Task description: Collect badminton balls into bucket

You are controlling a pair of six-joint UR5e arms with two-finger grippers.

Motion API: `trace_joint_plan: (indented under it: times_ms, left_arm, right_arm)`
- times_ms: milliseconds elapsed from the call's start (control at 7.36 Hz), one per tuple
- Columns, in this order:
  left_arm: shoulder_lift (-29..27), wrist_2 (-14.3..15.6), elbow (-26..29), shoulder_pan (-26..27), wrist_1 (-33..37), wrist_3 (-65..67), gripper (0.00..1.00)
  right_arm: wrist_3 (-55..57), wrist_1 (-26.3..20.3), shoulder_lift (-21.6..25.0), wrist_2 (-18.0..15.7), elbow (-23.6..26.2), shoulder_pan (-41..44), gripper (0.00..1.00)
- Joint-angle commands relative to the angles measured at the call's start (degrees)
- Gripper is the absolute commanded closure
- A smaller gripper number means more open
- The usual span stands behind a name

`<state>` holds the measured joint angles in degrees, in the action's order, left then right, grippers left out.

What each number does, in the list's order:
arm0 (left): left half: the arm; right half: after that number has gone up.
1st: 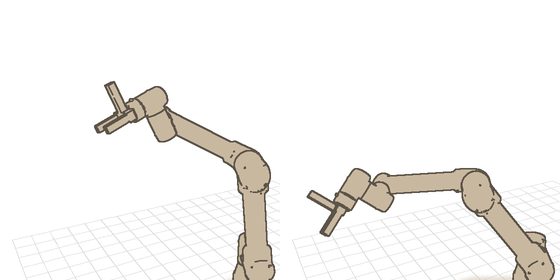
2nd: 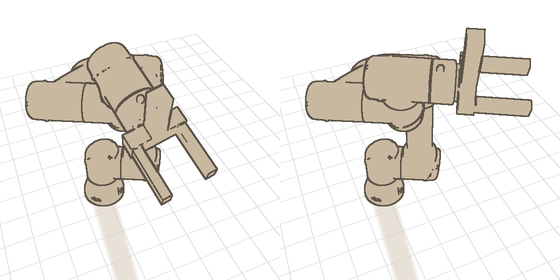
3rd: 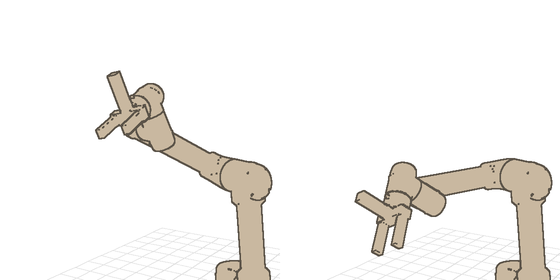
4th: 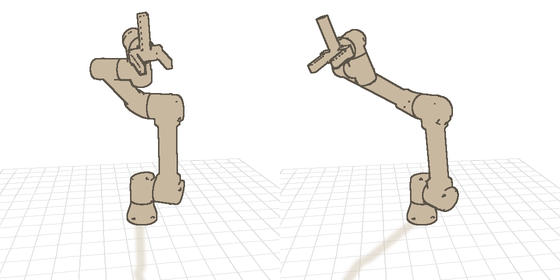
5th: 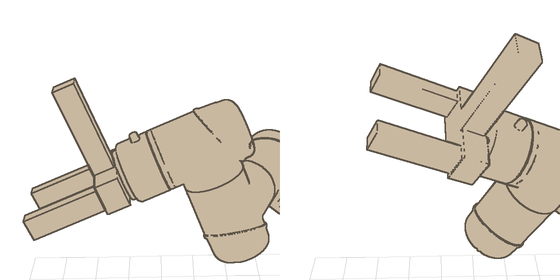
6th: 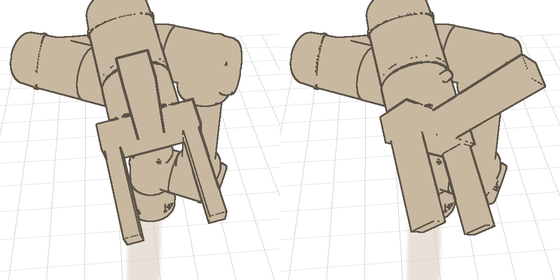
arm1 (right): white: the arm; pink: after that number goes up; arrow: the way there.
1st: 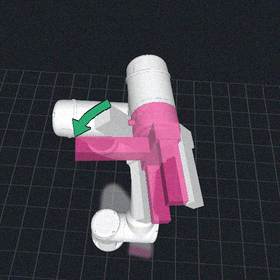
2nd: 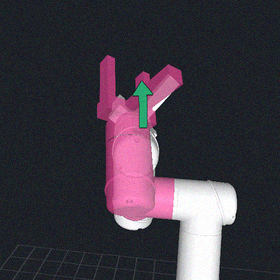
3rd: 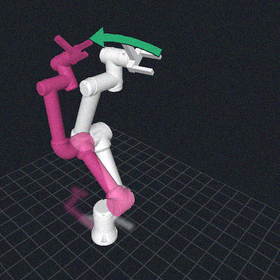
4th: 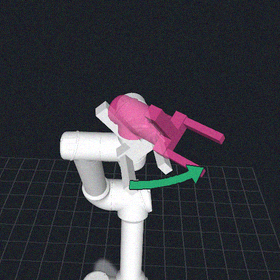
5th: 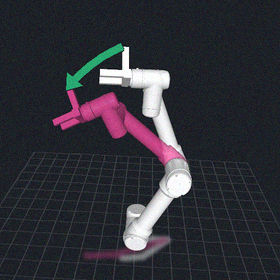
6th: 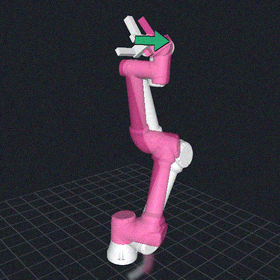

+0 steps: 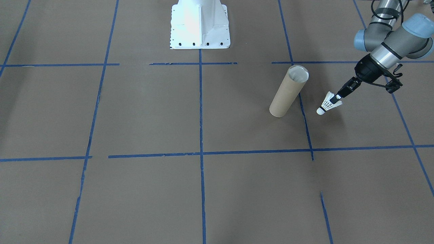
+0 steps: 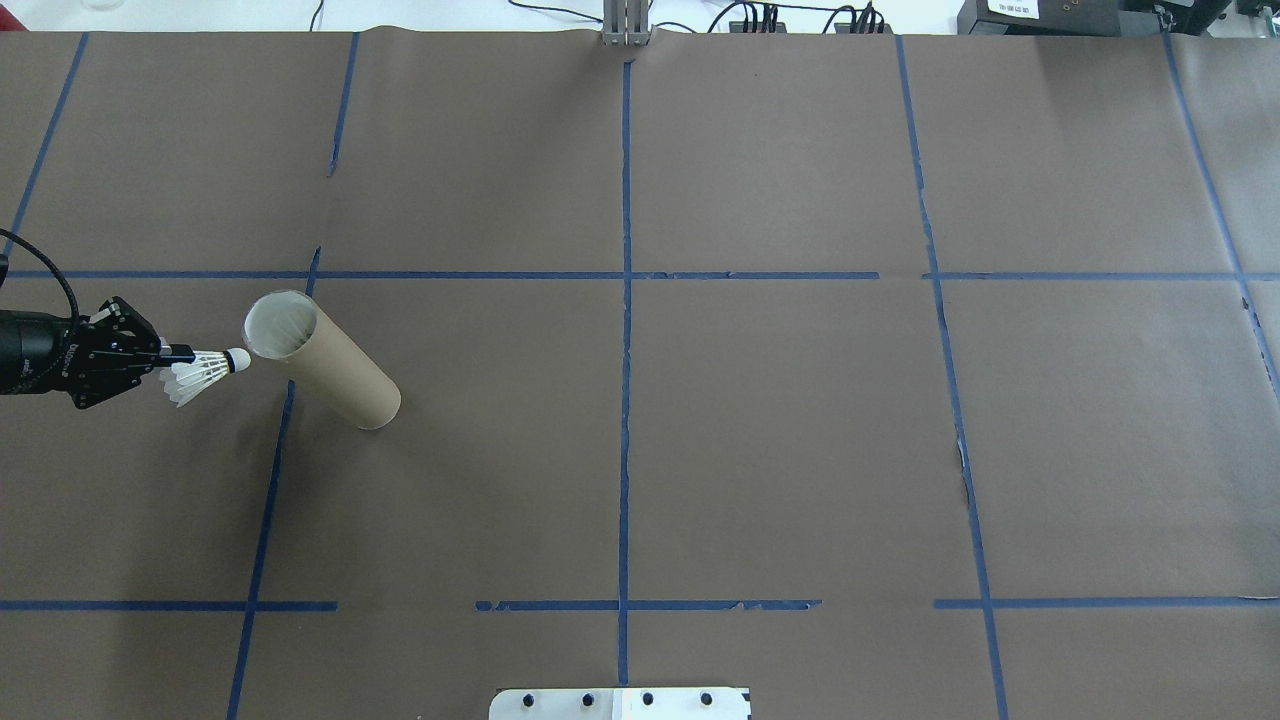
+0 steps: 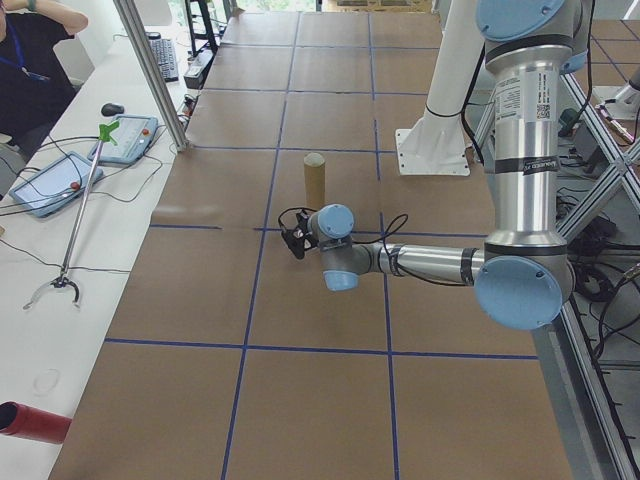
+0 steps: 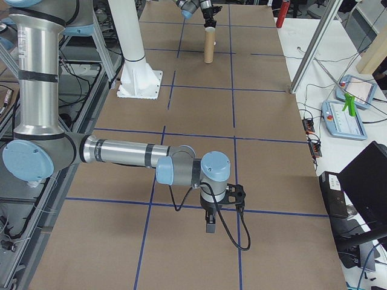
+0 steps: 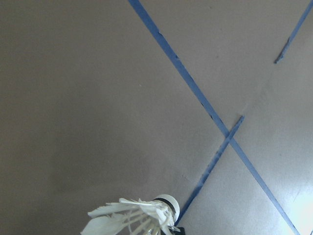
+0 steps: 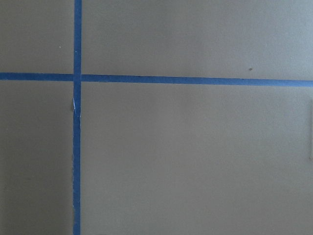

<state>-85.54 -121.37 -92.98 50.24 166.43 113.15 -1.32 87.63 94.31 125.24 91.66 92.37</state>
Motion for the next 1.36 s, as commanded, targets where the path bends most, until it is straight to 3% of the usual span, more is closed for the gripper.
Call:
trace_joint_plan:
  times_ms: [0,272,544,951,1087,1223]
  left_arm:
    - [0.37,-1.59,-8.23,0.3,-9.76,-5.19,1.0]
    - [0.37,-2.12,-15.96,1.08,-24.67,-14.56,1.0]
    - [0.9,-2.12,-22.04,5.21,-35.5,-25.56,1.0]
    - [-0.15,-1.16,-34.51,5.4,-60.08,-38.58,1.0]
    - [-0.68,-0.02,-38.03,5.4,-64.95,-41.49,1.0]
    - [-4.77,2.43,-39.98,4.87,-72.13,-41.69,1.0]
  right_arm:
    - [0.0,0.0,0.0,0.0,0.01,0.0,0.0]
    - [0.0,0.0,0.0,0.0,0.01,0.0,0.0]
    - [0.0,0.0,0.0,0.0,0.01,0.0,0.0]
    - [0.0,0.0,0.0,0.0,0.01,0.0,0.0]
    - [0.0,0.0,0.0,0.0,0.01,0.0,0.0]
    - [0.0,0.0,0.0,0.0,0.01,0.0,0.0]
